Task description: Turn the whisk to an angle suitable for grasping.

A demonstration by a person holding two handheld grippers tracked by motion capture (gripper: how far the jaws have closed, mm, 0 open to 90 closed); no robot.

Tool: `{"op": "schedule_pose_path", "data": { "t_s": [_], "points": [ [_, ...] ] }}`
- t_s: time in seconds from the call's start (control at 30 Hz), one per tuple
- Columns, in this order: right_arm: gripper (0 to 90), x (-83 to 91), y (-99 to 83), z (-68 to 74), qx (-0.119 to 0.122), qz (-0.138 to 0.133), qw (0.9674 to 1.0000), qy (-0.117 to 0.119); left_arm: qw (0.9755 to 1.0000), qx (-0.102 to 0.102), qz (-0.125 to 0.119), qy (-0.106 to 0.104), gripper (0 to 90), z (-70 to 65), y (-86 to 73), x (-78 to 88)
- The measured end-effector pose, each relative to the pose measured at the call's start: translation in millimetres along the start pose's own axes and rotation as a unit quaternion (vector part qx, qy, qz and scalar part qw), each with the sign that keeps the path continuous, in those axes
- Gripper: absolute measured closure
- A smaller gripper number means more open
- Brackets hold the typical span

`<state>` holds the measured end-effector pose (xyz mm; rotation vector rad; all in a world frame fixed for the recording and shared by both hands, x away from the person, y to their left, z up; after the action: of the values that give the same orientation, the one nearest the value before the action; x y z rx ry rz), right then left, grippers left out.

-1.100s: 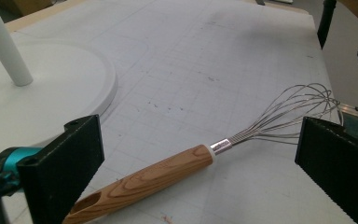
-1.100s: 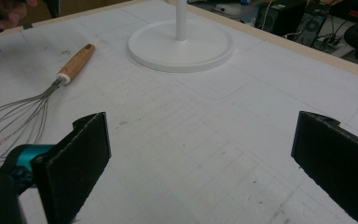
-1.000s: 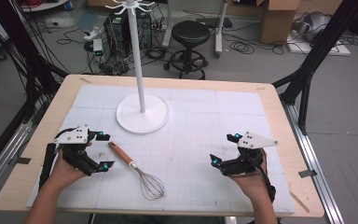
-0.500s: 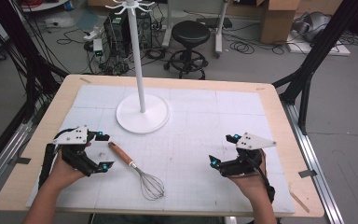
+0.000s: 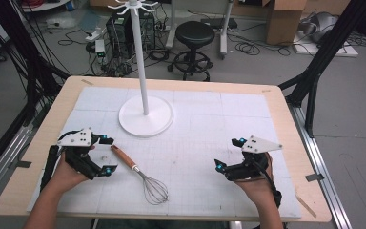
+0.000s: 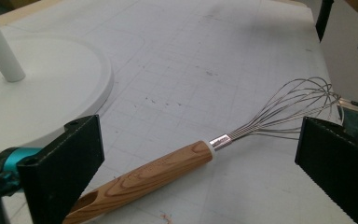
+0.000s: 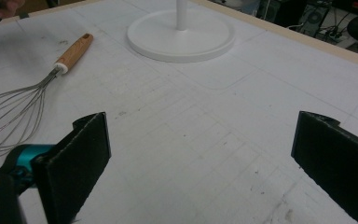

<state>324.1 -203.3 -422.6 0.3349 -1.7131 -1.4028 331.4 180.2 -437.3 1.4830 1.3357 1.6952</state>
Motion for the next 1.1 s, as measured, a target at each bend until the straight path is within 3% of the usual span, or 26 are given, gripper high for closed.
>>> {"op": "schedule_pose_path", "data": {
  "t_s": [0.07,0.1,0.27,0.43,0.6,0.7,0.73,0.77,0.8,0.87,0.93,0.97,1.0,1.03,1.07,1.1],
  "points": [
    [3.2,0.6,-0.9,-0.7,-0.003,0.001,1.0,0.0,0.9999,0.002,0.009,-0.004,1.7,1.7,1.2,0.1],
    [3.2,1.8,-1.9,-2.7,-0.004,0.0,1.0,-0.002,0.9997,-0.007,0.026,0.001,1.7,1.9,3.6,-2.4],
    [3.2,4.4,-1.3,-2.3,-0.006,-0.004,1.0,-0.004,0.9988,-0.02,0.044,-0.001,1.7,1.6,9.5,-11.4],
    [3.2,3.8,-3.0,-0.7,-0.005,0.0,1.0,-0.005,0.9958,-0.04,0.082,-0.001,1.7,4.0,16.3,-23.9],
    [3.2,1.7,-2.3,-2.1,-0.009,0.002,0.9999,-0.007,0.9946,-0.038,0.096,-0.013,1.7,8.4,21.5,-29.1],
    [3.2,0.7,-0.9,0.6,-0.005,0.003,1.0,-0.004,0.9932,-0.028,0.11,-0.022,1.7,14.0,16.2,-33.1],
    [3.2,0.1,-1.1,1.3,-0.002,0.004,1.0,-0.004,0.9902,-0.024,0.136,-0.019,1.7,18.3,7.9,-36.8],
    [3.2,0.1,-1.1,1.3,-0.002,0.004,1.0,-0.004,0.9902,-0.024,0.136,-0.019,1.7,18.3,7.9,-36.8],
    [3.2,-0.1,-1.7,1.4,-0.004,0.004,1.0,-0.003,0.9874,-0.028,0.155,-0.015,1.7,18.7,2.2,-42.4],
    [3.2,-0.4,-2.1,1.1,-0.005,0.004,1.0,-0.003,0.9865,-0.032,0.16,-0.018,1.7,17.3,0.5,-45.8],
    [3.2,-2.7,-3.2,0.9,-0.005,0.009,0.9999,-0.003,0.9813,-0.044,0.186,-0.021,3.2,15.1,-6.9,-53.8],
    [3.2,-3.2,-3.3,1.4,-0.005,0.01,0.9999,-0.001,0.9813,-0.044,0.186,-0.021,3.5,15.1,-6.9,-53.8],
    [3.2,-3.2,-3.3,1.4,-0.005,0.01,0.9999,-0.001,0.9795,-0.043,0.196,-0.022,3.5,14.4,-9.8,-56.1],
    [3.2,-3.3,-2.9,1.7,-0.002,0.01,0.9999,-0.002,0.9761,-0.045,0.211,-0.025,3.6,13.2,-14.4,-59.9],
    [3.2,-3.3,-2.9,1.7,-0.002,0.01,0.9999,-0.002,0.9761,-0.045,0.211,-0.025,3.5,13.2,-14.4,-59.9],
    [3.2,-2.9,-2.7,1.7,-0.003,0.009,1.0,-0.001,0.9744,-0.045,0.218,-0.031,3.6,12.5,-16.8,-62.2]
  ]
}}
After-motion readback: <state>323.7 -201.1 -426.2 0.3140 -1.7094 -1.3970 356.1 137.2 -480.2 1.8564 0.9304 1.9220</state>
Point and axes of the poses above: each handheld gripper's, and its own axes: x roughly backward along the jaws, y roughly out of its top, z roughly to its left, the point moved 8 cm from there along -x, roughly forward along the jaws, and after that the axes turned 1 degree about y, right-handed, at the moved point
